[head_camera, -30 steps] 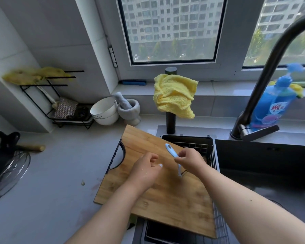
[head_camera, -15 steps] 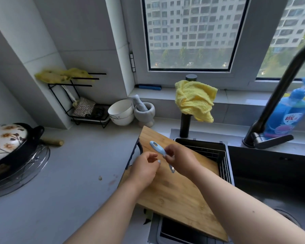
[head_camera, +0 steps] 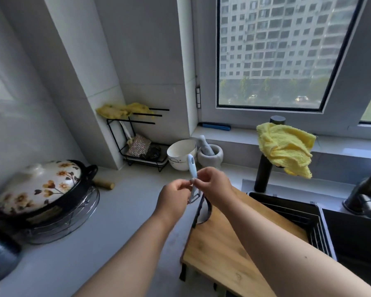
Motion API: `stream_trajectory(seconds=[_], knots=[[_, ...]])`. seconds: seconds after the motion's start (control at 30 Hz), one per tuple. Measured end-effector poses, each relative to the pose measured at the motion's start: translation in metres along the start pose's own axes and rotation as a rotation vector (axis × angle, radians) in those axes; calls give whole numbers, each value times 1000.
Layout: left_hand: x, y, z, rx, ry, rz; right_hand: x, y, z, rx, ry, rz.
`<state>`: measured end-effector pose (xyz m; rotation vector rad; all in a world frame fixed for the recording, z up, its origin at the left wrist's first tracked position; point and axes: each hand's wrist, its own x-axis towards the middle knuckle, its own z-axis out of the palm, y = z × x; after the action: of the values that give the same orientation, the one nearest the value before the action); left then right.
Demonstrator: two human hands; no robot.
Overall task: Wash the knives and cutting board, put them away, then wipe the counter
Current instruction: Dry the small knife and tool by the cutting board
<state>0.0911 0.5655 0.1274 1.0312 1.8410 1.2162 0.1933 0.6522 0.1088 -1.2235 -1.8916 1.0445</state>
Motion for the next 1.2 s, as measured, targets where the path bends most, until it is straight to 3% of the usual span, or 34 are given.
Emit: stream_trajectory(seconds=[0.3, 0.47, 0.77, 1.2], knots=[[83, 19, -66, -89, 178, 96, 80, -60, 48, -38, -13, -71], [140, 29, -84, -56, 190, 124, 125, -72, 72, -91, 5, -61], [222, 26, -86, -10, 304, 53, 179, -66, 93, -77, -40, -47], [260, 10, -128, 175, 581, -29, 185, -41, 105, -44, -79, 2]])
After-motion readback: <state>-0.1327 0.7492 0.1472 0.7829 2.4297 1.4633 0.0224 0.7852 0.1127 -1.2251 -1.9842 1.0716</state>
